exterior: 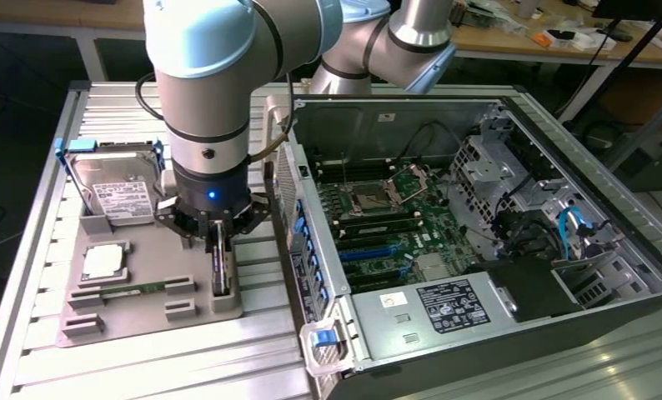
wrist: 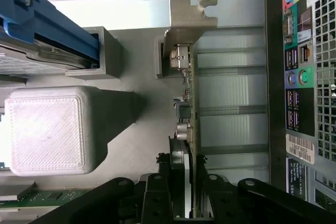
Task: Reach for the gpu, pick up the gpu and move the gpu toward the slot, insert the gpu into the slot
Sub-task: 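Pick up the gpu and move the gpu toward the slot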
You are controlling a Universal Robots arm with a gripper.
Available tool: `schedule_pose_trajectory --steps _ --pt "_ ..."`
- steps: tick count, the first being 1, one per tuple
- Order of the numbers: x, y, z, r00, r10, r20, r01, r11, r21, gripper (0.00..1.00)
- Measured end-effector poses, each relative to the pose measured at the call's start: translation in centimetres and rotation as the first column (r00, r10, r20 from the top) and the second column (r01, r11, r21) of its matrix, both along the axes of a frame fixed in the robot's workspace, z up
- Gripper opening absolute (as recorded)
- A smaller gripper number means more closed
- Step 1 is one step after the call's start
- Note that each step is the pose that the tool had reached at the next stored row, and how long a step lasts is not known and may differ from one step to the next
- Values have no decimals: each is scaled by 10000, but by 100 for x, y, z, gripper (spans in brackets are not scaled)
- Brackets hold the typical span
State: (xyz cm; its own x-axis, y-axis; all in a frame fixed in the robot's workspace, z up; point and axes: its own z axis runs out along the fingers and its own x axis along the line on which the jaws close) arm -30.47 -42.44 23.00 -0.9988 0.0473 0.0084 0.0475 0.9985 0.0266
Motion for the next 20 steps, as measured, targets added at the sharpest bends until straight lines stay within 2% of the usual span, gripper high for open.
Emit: schedule_pose_trajectory --steps 11,20 --pt "-4 2 8 10000 -3 3 3 10000 -4 28" --pt "-12 21 123 10000 -4 28 4 10000 -25 28"
